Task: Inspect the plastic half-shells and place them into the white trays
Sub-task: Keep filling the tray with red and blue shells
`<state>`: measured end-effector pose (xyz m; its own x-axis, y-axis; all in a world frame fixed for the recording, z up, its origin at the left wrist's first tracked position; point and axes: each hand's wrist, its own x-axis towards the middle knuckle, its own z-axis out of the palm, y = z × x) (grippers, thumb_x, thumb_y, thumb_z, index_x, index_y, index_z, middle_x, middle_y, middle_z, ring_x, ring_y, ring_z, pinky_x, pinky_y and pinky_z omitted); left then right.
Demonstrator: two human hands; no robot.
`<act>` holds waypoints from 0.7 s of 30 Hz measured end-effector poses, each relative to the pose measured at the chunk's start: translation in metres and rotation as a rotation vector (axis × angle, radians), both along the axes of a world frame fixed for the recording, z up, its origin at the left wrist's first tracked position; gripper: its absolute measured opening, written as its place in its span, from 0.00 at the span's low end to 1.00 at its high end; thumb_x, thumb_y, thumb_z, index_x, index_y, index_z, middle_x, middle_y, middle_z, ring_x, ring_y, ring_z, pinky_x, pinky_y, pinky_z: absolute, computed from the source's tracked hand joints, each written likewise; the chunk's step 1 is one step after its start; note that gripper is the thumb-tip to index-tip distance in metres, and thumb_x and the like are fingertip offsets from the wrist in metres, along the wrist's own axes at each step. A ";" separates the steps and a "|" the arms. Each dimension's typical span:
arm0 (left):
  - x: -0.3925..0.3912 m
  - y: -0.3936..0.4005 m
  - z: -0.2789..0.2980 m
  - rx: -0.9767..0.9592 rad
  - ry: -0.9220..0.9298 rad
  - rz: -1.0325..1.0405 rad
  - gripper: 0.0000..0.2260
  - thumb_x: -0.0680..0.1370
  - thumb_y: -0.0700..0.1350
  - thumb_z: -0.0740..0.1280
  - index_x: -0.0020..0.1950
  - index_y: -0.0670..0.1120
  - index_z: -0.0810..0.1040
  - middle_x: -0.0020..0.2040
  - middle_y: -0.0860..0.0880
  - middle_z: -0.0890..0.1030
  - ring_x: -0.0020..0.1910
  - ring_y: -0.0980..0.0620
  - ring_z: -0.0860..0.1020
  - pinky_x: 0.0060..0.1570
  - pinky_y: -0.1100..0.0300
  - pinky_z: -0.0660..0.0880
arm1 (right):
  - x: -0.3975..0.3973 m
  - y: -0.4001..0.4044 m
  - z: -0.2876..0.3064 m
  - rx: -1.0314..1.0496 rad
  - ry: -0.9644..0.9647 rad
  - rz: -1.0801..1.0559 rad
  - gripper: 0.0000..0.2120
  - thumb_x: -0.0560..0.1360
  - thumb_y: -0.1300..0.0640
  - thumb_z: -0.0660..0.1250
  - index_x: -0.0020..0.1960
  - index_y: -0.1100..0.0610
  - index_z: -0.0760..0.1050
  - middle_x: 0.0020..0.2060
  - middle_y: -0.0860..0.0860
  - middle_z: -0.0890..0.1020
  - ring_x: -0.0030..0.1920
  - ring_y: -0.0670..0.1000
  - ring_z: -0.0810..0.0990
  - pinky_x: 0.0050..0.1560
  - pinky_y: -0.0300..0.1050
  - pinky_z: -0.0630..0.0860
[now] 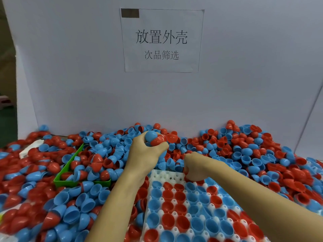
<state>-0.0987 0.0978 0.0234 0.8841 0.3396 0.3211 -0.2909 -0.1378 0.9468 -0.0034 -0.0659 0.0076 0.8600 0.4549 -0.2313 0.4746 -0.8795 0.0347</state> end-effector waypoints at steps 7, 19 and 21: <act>-0.005 -0.003 0.006 -0.074 -0.051 -0.129 0.10 0.74 0.36 0.71 0.45 0.51 0.83 0.38 0.50 0.82 0.40 0.56 0.81 0.41 0.63 0.82 | -0.024 -0.016 0.051 0.637 -0.044 0.034 0.10 0.81 0.58 0.63 0.45 0.56 0.81 0.25 0.42 0.78 0.25 0.42 0.73 0.28 0.31 0.71; -0.013 -0.013 0.011 0.112 -0.151 -0.196 0.18 0.71 0.35 0.76 0.56 0.51 0.80 0.46 0.52 0.84 0.43 0.53 0.84 0.40 0.64 0.80 | -0.053 -0.018 0.099 0.836 0.132 0.131 0.06 0.78 0.59 0.70 0.53 0.53 0.84 0.42 0.51 0.87 0.41 0.47 0.84 0.47 0.42 0.83; -0.013 -0.014 0.011 0.139 -0.148 -0.208 0.19 0.71 0.34 0.75 0.57 0.51 0.80 0.46 0.51 0.84 0.43 0.51 0.84 0.41 0.63 0.81 | -0.053 -0.021 0.098 0.798 0.083 0.131 0.06 0.77 0.60 0.70 0.52 0.54 0.84 0.40 0.53 0.86 0.38 0.46 0.82 0.49 0.44 0.83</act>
<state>-0.1114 0.0837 0.0347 0.8701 0.0992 0.4828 -0.4605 -0.1858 0.8680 -0.0560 -0.0872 0.1051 0.7827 0.6053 0.1449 0.5489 -0.5615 -0.6192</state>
